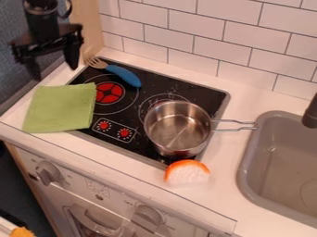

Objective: Move the green towel from bottom left side to right and upper part of the burner

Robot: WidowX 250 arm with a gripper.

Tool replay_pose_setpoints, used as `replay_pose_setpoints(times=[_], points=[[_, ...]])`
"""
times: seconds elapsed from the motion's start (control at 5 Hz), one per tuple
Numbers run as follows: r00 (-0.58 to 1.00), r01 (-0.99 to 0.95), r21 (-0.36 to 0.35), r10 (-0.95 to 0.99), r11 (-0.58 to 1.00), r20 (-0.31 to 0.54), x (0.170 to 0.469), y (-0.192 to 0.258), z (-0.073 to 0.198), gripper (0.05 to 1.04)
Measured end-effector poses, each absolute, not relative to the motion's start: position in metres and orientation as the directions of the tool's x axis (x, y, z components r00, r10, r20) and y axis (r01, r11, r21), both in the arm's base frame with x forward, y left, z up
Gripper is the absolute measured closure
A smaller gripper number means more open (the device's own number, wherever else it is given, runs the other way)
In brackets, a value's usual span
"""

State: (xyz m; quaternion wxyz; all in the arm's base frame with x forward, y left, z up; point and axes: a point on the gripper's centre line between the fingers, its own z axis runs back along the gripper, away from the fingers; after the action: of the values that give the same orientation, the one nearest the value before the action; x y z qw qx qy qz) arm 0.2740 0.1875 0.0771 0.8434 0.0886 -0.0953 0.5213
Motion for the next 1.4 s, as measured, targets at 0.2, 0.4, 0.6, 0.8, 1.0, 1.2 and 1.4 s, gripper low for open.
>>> replay_pose_setpoints(times=[0.2,0.4,0.6,0.8,1.0,1.2,1.4], points=[[0.462,-0.886,0.09,0.847,0.455,0.263,0.262,0.195,0.062,0.084],[0.506,-0.862,0.128,0.82,0.491,0.268,0.259,0.199,0.043,0.084],[0.528,-0.849,0.137,0.799,0.511,0.287,0.264,0.203,0.027,0.084],[0.545,-0.837,0.136,0.79,0.53,0.279,0.271,0.199,0.018,0.084],[0.555,-0.83,0.127,0.786,0.543,0.271,0.276,0.196,0.016,0.084],[0.561,-0.825,0.099,0.786,0.556,0.259,0.278,0.191,0.014,0.084],[0.581,-0.808,0.062,0.775,0.586,0.248,0.281,0.181,0.014,0.084]])
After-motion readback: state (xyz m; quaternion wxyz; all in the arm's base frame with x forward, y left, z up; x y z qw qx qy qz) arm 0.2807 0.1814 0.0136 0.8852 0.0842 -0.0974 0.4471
